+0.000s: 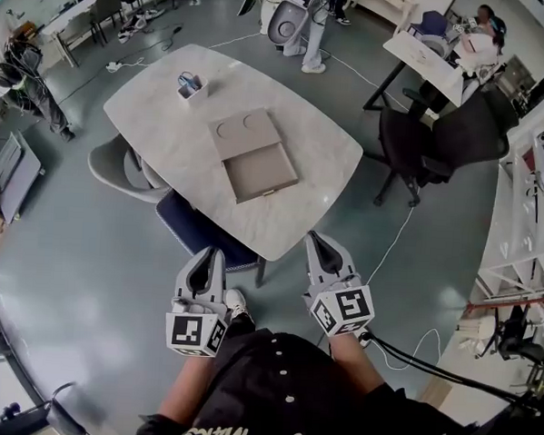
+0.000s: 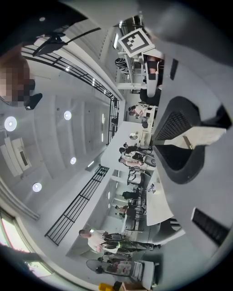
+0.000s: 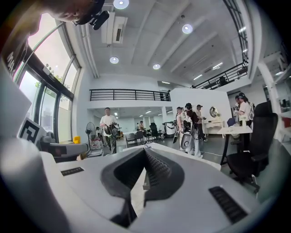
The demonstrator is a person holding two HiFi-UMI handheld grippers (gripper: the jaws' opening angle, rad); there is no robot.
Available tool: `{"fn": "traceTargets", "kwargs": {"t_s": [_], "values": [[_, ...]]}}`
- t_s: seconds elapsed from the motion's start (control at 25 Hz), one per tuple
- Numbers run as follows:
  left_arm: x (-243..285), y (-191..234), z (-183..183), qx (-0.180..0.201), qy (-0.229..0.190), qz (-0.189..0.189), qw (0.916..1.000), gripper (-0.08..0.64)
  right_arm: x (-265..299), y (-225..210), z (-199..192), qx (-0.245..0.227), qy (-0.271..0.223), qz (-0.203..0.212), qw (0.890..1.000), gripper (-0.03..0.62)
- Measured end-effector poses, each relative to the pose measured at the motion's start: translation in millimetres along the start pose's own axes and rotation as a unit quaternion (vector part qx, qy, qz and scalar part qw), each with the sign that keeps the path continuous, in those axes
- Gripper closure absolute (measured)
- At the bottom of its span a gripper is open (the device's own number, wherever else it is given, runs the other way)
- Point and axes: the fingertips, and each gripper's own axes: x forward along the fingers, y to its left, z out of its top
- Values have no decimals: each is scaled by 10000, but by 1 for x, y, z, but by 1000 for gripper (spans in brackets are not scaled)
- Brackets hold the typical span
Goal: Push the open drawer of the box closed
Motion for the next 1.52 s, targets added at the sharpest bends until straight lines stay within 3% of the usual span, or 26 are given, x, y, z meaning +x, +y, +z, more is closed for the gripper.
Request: {"fn": "traceTargets", "kwargs": {"t_s": [0.48, 0.8, 1.52], "values": [[63, 60, 4, -101, 172, -352, 9992, 518, 78, -2, 10, 50, 62, -260, 9996, 595], [93, 64, -12, -176, 381, -564, 9975, 518, 93, -17, -8, 211, 340, -375, 9985, 595], [177, 65, -23, -113, 550, -212, 9982, 519, 185, -81, -37, 786, 684, 218, 9943, 595]]}}
